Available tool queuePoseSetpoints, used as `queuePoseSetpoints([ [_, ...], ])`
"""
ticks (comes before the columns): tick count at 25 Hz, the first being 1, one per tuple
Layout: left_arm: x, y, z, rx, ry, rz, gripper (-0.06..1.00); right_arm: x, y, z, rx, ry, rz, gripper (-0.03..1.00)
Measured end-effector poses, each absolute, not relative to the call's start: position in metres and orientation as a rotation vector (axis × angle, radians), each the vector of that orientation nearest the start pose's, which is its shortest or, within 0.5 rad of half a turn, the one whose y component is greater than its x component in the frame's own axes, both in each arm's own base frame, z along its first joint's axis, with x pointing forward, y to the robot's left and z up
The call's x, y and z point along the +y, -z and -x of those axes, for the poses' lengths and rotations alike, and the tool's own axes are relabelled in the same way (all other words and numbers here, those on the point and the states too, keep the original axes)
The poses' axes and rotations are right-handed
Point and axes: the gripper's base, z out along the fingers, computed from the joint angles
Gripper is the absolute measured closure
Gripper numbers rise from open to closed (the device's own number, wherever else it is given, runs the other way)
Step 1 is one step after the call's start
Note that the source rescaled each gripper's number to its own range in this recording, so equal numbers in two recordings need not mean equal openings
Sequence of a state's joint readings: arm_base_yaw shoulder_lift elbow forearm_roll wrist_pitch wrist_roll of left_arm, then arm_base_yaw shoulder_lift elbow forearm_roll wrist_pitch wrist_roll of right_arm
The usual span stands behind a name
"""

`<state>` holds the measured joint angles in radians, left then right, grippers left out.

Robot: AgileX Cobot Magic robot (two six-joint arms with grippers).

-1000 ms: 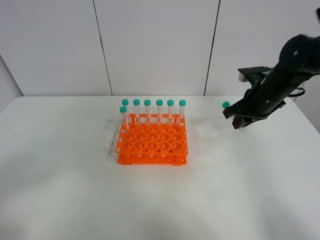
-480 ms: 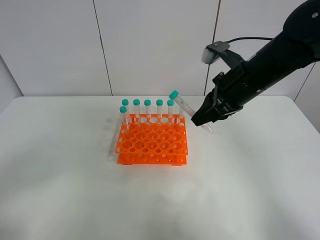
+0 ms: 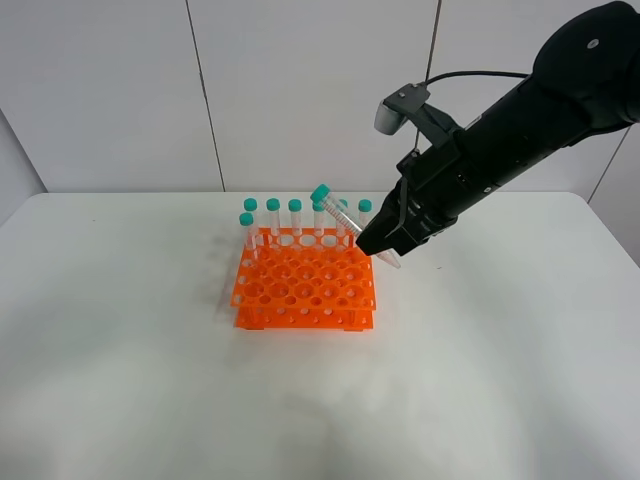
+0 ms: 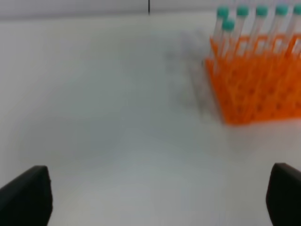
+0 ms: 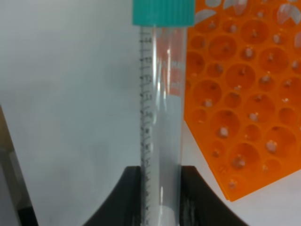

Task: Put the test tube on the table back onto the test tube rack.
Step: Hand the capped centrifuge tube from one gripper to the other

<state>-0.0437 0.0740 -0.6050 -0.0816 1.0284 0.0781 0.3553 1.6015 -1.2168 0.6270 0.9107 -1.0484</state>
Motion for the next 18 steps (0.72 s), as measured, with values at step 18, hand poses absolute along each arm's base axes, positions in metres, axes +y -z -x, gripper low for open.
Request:
queuePoseSetpoints([
  [18, -0.047, -0.355, -0.212, 2.166, 0.562, -0.156, -0.06, 0.158, -0.283, -0.295, 2.151, -0.588, 1.318, 0.94],
])
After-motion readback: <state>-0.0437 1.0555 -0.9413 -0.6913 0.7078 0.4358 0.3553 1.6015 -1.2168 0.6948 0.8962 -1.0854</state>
